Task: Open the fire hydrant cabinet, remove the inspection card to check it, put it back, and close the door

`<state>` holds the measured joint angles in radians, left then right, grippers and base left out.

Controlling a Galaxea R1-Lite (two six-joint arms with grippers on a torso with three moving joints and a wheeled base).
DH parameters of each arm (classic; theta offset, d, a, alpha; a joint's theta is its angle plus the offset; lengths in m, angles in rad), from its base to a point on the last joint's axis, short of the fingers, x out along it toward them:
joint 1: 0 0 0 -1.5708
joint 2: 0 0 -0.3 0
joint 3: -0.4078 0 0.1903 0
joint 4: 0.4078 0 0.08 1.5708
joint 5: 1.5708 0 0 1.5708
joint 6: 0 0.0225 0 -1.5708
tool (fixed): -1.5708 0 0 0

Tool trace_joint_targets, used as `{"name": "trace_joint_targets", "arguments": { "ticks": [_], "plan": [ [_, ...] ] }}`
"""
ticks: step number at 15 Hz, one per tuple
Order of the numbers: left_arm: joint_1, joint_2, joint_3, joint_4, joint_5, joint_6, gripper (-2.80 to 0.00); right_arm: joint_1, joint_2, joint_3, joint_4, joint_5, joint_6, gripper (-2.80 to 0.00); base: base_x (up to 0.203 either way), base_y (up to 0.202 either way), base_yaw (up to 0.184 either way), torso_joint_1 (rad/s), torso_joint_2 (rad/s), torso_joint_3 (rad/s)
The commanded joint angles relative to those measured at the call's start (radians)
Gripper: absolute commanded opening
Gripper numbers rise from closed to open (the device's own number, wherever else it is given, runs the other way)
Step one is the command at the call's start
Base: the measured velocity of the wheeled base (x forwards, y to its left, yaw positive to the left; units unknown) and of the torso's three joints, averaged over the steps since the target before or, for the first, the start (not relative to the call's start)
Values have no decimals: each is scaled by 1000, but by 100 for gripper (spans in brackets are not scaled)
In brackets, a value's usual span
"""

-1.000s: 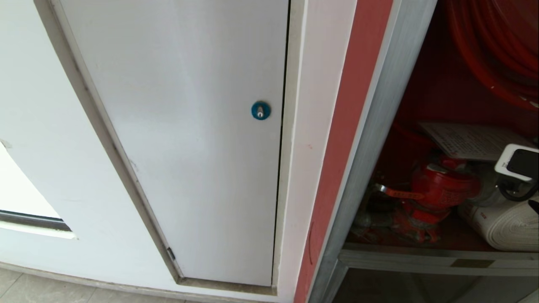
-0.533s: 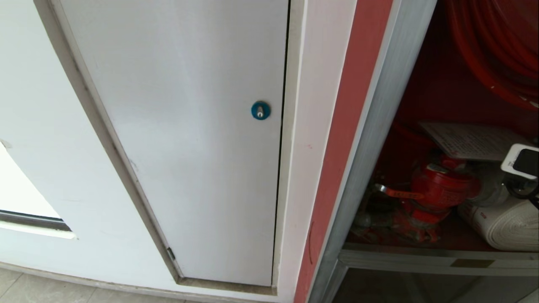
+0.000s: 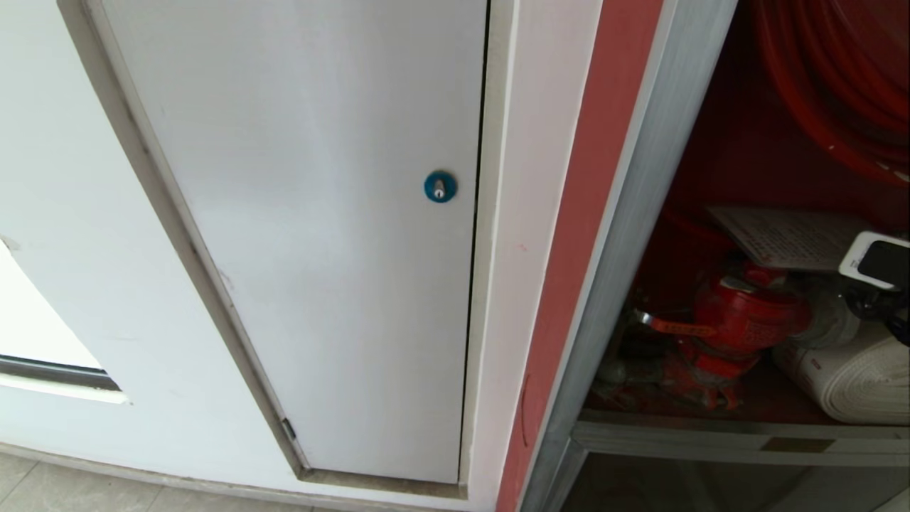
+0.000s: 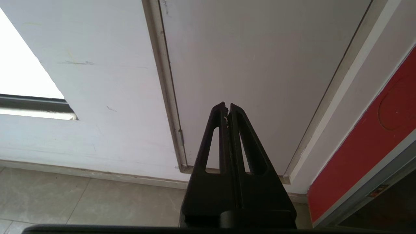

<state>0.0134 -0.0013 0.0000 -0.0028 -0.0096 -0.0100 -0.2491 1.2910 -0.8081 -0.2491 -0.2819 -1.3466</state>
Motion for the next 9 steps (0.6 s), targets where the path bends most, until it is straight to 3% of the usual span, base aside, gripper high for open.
{"name": "trace_joint_targets", "arguments": {
  "ticks": [1, 7, 8, 9],
  "plan": [
    [0, 1, 0, 0, 0, -1, -280, -1, 50, -5, -41, -1, -9, 0, 0, 0, 0, 0, 0, 0],
    [0, 1, 0, 0, -1, -1, -280, -1, 96, -17, -105, 5, -13, 0, 0, 0, 0, 0, 0, 0],
    [0, 1, 0, 0, -1, -1, -280, -1, 96, -19, -108, 16, -13, -280, 0, 0, 0, 0, 0, 0],
    [0, 1, 0, 0, -1, -1, -280, -1, 100, -19, -115, 17, -13, -280, 0, 0, 0, 0, 0, 0]
  ]
}}
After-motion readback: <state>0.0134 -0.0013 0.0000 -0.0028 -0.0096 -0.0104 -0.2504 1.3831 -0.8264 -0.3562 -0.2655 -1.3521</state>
